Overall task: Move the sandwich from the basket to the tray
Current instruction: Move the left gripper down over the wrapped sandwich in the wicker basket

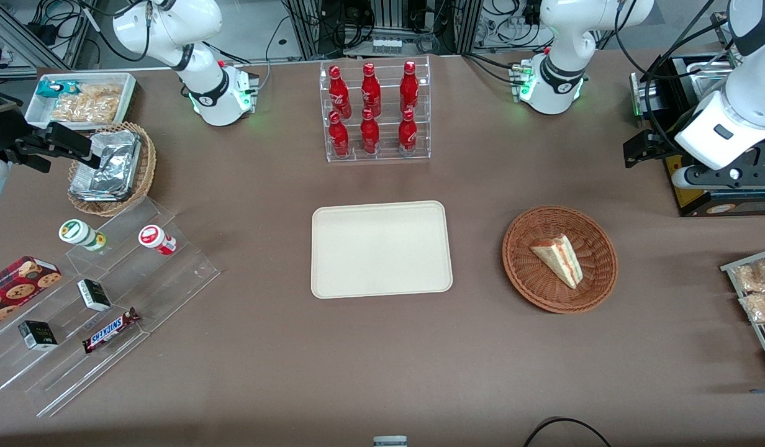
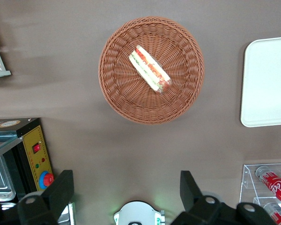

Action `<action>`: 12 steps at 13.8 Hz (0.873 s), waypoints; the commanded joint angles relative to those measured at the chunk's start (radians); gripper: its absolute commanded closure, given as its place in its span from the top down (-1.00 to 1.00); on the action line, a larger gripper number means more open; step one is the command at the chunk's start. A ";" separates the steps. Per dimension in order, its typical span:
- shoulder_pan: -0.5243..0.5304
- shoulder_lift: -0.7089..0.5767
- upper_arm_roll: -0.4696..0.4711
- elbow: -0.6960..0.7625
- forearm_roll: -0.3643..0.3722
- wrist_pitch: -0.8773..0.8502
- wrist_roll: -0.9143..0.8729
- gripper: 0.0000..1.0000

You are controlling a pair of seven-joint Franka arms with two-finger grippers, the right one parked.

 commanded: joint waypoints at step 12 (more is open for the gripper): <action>0.004 0.049 -0.004 -0.287 -0.004 0.281 -0.138 1.00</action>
